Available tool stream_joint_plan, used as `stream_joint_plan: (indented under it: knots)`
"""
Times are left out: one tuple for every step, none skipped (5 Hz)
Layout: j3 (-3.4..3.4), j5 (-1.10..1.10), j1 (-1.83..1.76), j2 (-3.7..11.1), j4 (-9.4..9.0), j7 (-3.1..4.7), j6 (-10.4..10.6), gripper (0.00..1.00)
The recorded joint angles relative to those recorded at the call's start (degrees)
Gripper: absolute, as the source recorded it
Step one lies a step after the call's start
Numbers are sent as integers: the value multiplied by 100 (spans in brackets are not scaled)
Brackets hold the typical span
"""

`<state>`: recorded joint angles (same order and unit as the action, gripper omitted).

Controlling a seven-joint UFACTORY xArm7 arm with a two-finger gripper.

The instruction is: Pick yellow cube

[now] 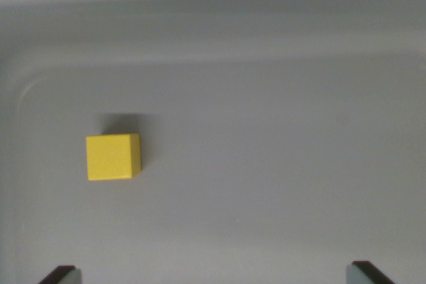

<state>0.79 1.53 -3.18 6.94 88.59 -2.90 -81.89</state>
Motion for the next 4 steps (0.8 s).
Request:
stream_joint_plan:
  knots:
    - [0,0,0,0,0,0,0,0]
    - [-30,-24,-51,162,-97,-51,232,0]
    - [-30,-24,-51,162,-97,-51,232,0]
    - [-61,-49,-104,334,-198,-106,476,0]
